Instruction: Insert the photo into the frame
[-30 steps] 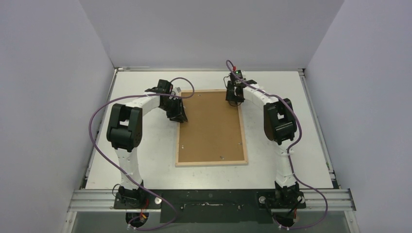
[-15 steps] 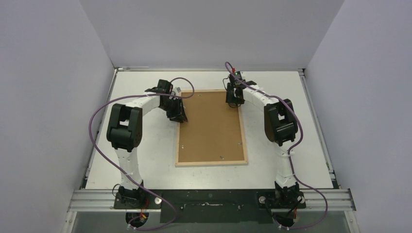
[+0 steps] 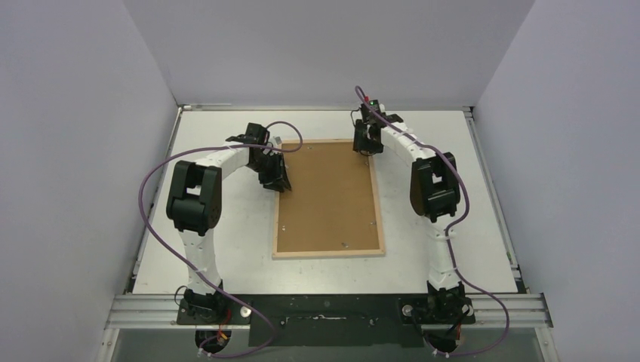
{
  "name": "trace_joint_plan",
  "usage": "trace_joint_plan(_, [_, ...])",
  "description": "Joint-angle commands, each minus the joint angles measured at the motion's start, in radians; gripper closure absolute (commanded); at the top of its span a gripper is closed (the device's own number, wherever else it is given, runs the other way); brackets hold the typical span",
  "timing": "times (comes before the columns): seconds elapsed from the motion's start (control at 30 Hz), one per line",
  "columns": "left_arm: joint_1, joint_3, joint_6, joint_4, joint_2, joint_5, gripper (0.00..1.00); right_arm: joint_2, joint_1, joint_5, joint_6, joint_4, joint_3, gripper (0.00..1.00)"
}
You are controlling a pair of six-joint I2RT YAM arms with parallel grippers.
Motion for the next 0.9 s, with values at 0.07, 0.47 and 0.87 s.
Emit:
trace_joint_plan(0.07, [-0.002, 0.035, 0.007, -0.021, 0.002, -0.005, 0.70, -0.108, 0.052, -0.114, -0.024, -0.030, -0.128, 0.54])
trace_joint_plan(0.47, [-0.001, 0.022, 0.010, -0.019, 0.013, -0.005, 0.70, -0.108, 0.055, -0.059, -0.022, -0.038, -0.141, 0.65])
trace_joint_plan(0.87, [-0.001, 0.003, 0.003, -0.008, 0.010, -0.004, 0.70, -0.063, 0.015, 0.004, -0.028, -0.023, -0.148, 0.63])
